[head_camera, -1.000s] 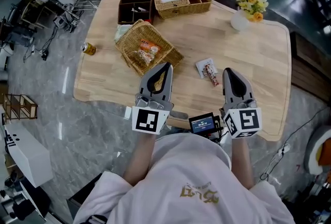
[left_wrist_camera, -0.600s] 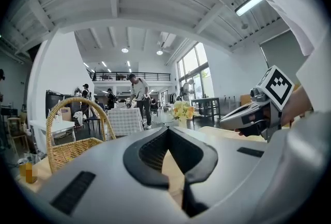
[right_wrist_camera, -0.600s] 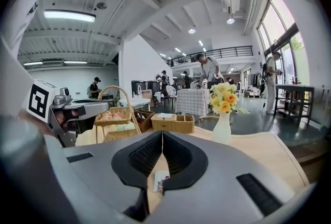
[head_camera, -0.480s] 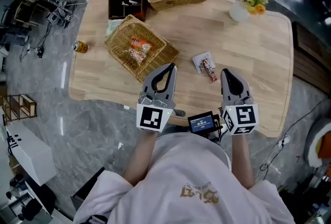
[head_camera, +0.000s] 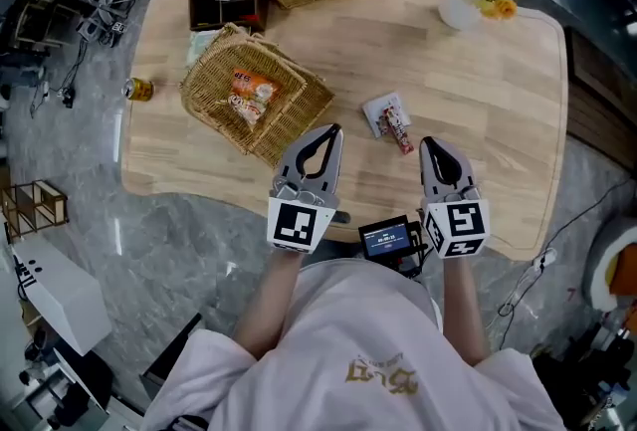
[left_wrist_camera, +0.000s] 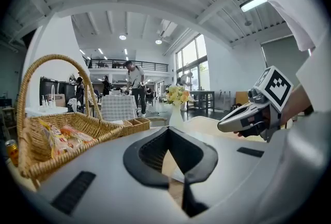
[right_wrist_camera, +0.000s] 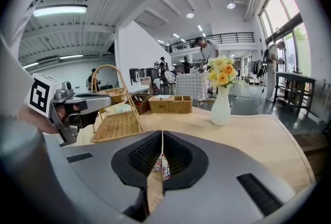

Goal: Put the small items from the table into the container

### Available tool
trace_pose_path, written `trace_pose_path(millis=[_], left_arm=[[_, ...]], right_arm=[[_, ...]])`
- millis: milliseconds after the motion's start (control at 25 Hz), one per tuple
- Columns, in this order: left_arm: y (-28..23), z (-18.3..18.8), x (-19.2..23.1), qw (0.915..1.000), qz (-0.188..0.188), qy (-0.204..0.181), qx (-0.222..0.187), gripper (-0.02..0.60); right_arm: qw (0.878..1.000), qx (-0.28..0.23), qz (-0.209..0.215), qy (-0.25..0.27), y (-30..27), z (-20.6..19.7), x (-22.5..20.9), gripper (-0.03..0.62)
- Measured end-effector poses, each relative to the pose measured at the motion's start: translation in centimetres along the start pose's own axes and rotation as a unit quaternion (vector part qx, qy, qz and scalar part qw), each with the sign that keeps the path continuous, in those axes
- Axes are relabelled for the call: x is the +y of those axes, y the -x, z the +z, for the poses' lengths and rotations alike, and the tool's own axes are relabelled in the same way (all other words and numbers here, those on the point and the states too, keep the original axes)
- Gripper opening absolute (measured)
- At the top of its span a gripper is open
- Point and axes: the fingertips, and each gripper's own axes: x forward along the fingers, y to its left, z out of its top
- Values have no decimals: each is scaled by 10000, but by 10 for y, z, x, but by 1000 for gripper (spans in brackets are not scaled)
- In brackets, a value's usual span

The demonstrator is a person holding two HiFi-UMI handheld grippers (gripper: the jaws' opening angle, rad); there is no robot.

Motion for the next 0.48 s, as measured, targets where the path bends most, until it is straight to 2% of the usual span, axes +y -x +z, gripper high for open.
trace_pose_path(millis=[80,480], left_arm=[[-3,-13,-4,9998,-116,-143,31,-6],[-24,-49,-7,9987,-300,-281,302,-6]], right_arm=[[9998,170,-49,-27,-3,-14,-3,21],[9974,690,0,-215,-23,-56,-11,23]])
